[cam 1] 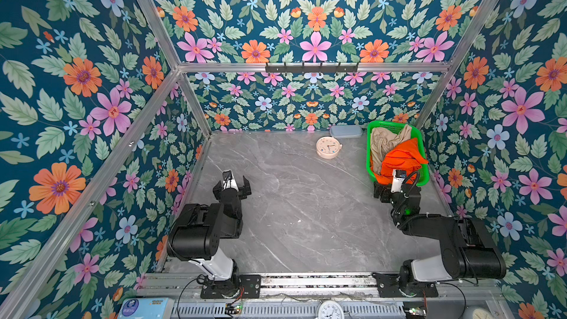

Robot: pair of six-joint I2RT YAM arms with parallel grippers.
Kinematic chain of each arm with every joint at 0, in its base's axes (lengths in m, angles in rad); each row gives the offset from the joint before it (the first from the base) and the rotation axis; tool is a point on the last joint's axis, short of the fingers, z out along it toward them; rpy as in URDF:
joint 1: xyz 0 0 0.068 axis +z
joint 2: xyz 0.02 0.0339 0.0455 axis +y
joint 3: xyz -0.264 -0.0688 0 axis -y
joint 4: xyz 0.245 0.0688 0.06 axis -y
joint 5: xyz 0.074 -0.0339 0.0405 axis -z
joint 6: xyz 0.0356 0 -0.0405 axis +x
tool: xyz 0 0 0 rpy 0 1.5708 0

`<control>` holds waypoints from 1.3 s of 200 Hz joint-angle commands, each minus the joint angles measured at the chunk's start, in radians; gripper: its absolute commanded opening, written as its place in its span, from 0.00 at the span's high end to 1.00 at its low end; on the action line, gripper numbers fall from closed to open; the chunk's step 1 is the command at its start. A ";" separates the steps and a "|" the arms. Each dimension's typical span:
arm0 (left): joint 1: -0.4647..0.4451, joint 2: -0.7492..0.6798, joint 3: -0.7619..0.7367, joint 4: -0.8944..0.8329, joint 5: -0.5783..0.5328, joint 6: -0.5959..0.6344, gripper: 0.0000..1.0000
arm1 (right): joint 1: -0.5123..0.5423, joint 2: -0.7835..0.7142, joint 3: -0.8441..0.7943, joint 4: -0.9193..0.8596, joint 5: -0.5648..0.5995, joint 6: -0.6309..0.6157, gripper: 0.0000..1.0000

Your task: Fold and stack the shorts

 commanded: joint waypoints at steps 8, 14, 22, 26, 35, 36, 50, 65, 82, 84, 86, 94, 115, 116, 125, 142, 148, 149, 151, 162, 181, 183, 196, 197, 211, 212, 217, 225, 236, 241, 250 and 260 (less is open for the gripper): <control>0.001 0.001 0.003 0.025 0.001 -0.001 0.00 | 0.000 0.000 0.004 0.037 -0.002 -0.006 0.01; 0.001 0.000 0.003 0.025 0.001 -0.001 0.00 | 0.000 0.000 0.003 0.037 -0.002 -0.007 0.01; 0.001 0.001 0.003 0.025 0.001 -0.002 0.00 | 0.001 0.000 0.004 0.036 -0.001 -0.007 0.01; 0.001 0.001 0.003 0.025 0.001 -0.001 0.00 | 0.000 0.000 0.004 0.036 -0.003 -0.007 0.01; 0.001 0.000 0.003 0.025 0.001 -0.001 0.00 | 0.000 0.000 0.004 0.036 -0.003 -0.007 0.01; 0.001 0.000 0.003 0.025 0.001 0.000 0.00 | 0.000 0.000 0.004 0.036 -0.002 -0.007 0.01; 0.001 0.000 0.003 0.025 0.001 -0.001 0.00 | 0.000 0.000 0.003 0.037 -0.002 -0.006 0.01; 0.001 0.001 0.002 0.025 0.001 -0.001 0.00 | 0.001 0.000 0.004 0.036 -0.003 -0.007 0.01; 0.001 0.000 0.003 0.026 0.001 -0.001 0.00 | 0.000 0.000 0.004 0.037 -0.003 -0.006 0.01; 0.001 0.001 0.002 0.027 0.001 0.000 0.00 | 0.000 0.000 0.005 0.037 -0.003 -0.007 0.01; 0.001 0.000 0.001 0.027 0.001 0.000 0.00 | 0.000 0.000 0.005 0.037 -0.003 -0.007 0.01; 0.001 -0.001 -0.002 0.032 0.000 0.000 0.00 | 0.000 0.001 0.003 0.036 -0.003 -0.007 0.01; 0.001 -0.043 -0.009 0.024 -0.024 -0.009 0.00 | 0.000 -0.044 0.023 -0.017 0.001 -0.003 0.01; 0.001 -0.047 -0.009 0.021 -0.025 -0.010 0.00 | 0.000 -0.050 0.026 -0.028 0.001 -0.004 0.01; 0.001 -0.091 -0.003 -0.035 -0.026 -0.011 0.00 | 0.000 -0.119 0.063 -0.156 -0.002 0.001 0.01; 0.001 -0.199 0.036 -0.202 0.024 0.006 0.01 | 0.000 -0.256 0.160 -0.452 0.016 0.044 0.01; 0.001 -0.237 0.060 -0.274 0.049 0.005 0.02 | 0.001 -0.295 0.191 -0.543 0.020 0.059 0.01; 0.000 -0.243 0.064 -0.290 0.053 0.004 0.02 | 0.001 -0.303 0.196 -0.555 0.020 0.061 0.01; 0.001 -0.259 0.072 -0.316 0.063 0.000 0.02 | 0.000 -0.316 0.204 -0.581 0.020 0.066 0.01; 0.000 -0.324 0.122 -0.451 0.106 -0.025 0.03 | 0.001 -0.385 0.252 -0.708 0.015 0.101 0.01; 0.000 -0.405 0.199 -0.608 0.170 -0.101 0.06 | 0.001 -0.481 0.325 -0.891 -0.028 0.170 0.01; 0.000 -0.412 0.206 -0.621 0.181 -0.108 0.06 | 0.001 -0.491 0.334 -0.908 -0.033 0.178 0.01; 0.000 -0.440 0.254 -0.685 0.273 -0.131 0.08 | 0.000 -0.529 0.385 -1.004 -0.041 0.244 0.01; -0.001 -0.441 0.256 -0.689 0.280 -0.133 0.08 | 0.000 -0.531 0.389 -1.012 -0.040 0.247 0.01; -0.004 -0.450 0.307 -0.746 0.339 -0.175 0.10 | 0.000 -0.523 0.475 -1.139 -0.006 0.311 0.01; -0.003 -0.450 0.311 -0.749 0.341 -0.179 0.10 | 0.000 -0.520 0.481 -1.149 -0.005 0.313 0.01; -0.003 -0.450 0.328 -0.767 0.353 -0.199 0.10 | 0.000 -0.503 0.518 -1.193 0.002 0.316 0.01; -0.005 -0.447 0.347 -0.785 0.374 -0.224 0.10 | -0.001 -0.464 0.581 -1.262 0.010 0.320 0.01; -0.008 -0.441 0.356 -0.784 0.403 -0.246 0.10 | -0.004 -0.393 0.669 -1.350 0.058 0.337 0.01; -0.009 -0.437 0.358 -0.778 0.410 -0.253 0.10 | -0.006 -0.358 0.705 -1.384 0.080 0.349 0.01; -0.009 -0.427 0.357 -0.770 0.411 -0.263 0.10 | -0.023 -0.289 0.773 -1.439 0.092 0.358 0.01; -0.009 -0.412 0.359 -0.768 0.408 -0.268 0.10 | -0.050 -0.205 0.841 -1.497 0.090 0.361 0.01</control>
